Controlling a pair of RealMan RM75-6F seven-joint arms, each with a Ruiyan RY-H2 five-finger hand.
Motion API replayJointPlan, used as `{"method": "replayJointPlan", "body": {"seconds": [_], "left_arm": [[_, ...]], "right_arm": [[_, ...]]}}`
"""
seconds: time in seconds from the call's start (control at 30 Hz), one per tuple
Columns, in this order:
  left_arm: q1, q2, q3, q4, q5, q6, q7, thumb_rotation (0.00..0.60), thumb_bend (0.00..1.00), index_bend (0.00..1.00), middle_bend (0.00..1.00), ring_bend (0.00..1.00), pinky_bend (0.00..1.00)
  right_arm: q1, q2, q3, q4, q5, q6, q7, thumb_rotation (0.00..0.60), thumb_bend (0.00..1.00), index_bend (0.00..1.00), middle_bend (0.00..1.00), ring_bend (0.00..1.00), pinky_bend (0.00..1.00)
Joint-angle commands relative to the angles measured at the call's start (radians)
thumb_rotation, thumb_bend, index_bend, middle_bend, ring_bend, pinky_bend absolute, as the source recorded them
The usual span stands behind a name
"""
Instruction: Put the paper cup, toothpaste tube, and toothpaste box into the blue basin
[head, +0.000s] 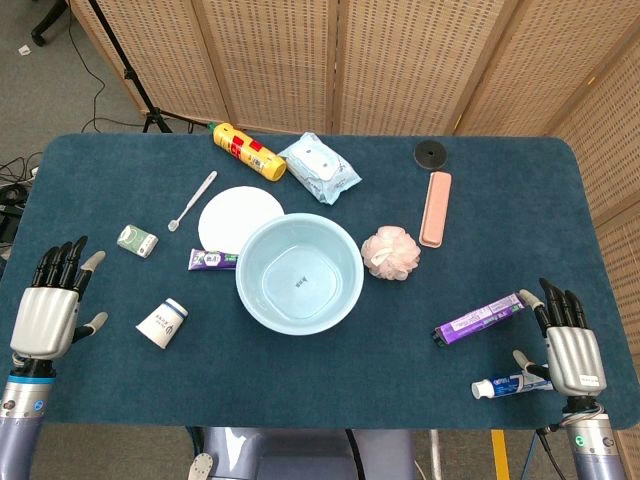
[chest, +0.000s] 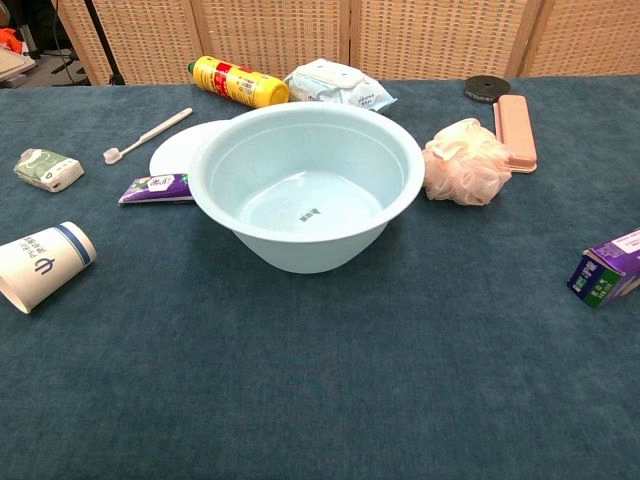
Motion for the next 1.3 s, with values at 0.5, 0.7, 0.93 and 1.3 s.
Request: {"method": "replayJointPlan", "body": {"seconds": [0.5, 0.7, 0.93, 1.3], "left_arm": [[0.007, 0.004, -0.007, -0.014, 0.015, -0.028, 0.008, 0.6, 0.13, 0.17, 0.0, 0.01, 0.09], [0.006, 0.003, -0.009, -0.018, 0.011, -0.046, 0.011, 0.6, 0.13, 0.17, 0.0, 0.01, 0.09], [0.013, 0.017, -0.006, -0.023, 0.014, -0.055, -0.005, 0.6, 0.13, 0.17, 0.0, 0.01, 0.09], [-0.01, 0.057, 0.028, -0.055, 0.036, -0.143, 0.006, 0.6, 0.13, 0.17, 0.0, 0.01, 0.09]], "right_arm": [[-0.012, 0.027, 0.002, -0.02, -0.011, 0.027, 0.022, 0.6, 0.18, 0.15, 0.0, 0.0, 0.0], [-0.016, 0.034, 0.002, -0.026, -0.012, 0.032, 0.029, 0.6, 0.18, 0.15, 0.0, 0.0, 0.0], [-0.01, 0.026, -0.004, -0.023, -0.016, 0.017, 0.02, 0.6, 0.18, 0.15, 0.0, 0.0, 0.0], [-0.007, 0.025, -0.003, -0.023, -0.014, 0.011, 0.029, 0.6, 0.18, 0.15, 0.0, 0.0, 0.0]]}}
